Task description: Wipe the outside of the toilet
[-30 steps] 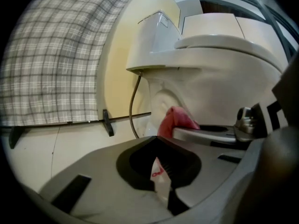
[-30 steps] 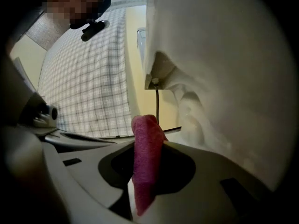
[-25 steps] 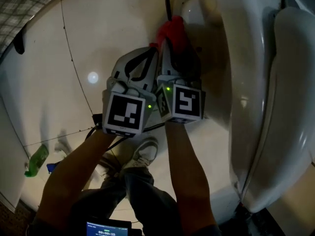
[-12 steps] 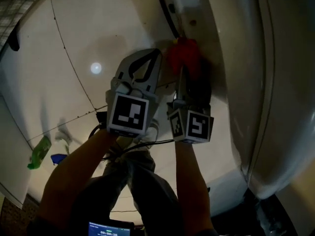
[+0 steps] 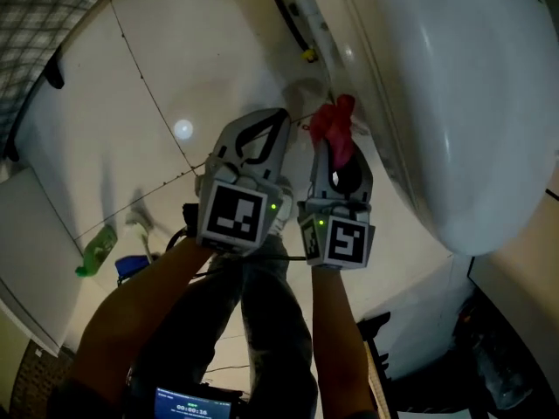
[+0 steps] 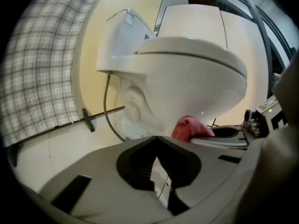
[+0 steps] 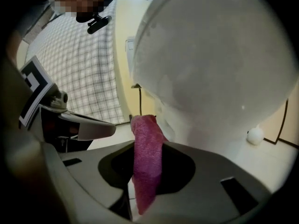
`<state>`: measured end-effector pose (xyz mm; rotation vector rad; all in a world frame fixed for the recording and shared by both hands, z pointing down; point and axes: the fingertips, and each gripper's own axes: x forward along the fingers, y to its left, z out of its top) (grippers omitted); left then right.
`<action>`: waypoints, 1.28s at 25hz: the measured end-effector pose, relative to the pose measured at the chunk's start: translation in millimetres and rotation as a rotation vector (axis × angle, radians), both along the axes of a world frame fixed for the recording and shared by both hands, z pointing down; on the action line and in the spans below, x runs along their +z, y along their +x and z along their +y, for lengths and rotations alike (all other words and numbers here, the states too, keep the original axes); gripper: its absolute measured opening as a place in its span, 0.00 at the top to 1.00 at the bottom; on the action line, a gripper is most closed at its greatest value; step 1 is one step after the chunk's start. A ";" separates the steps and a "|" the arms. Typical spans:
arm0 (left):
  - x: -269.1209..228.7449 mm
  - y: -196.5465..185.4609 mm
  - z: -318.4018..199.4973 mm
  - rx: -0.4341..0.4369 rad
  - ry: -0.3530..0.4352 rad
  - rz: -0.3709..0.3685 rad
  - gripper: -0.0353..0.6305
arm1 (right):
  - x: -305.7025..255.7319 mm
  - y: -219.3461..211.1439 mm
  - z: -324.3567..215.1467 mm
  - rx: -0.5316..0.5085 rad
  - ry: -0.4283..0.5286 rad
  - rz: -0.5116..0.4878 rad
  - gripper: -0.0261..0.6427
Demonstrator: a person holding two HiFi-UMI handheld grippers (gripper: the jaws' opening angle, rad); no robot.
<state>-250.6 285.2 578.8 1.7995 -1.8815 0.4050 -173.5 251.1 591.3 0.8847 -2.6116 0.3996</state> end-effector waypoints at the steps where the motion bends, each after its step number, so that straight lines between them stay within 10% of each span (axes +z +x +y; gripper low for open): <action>1: -17.7 -2.3 4.2 -0.001 0.000 -0.007 0.94 | -15.9 -5.5 8.3 -0.011 -0.008 -0.006 0.83; 19: -429.9 -43.8 90.3 -0.208 0.142 -0.148 0.94 | -474.0 -52.4 65.8 -0.204 0.089 -0.252 0.83; 32: -613.5 49.1 56.9 -0.447 0.335 -0.257 0.94 | -639.3 40.2 38.1 -0.431 0.116 -0.414 0.83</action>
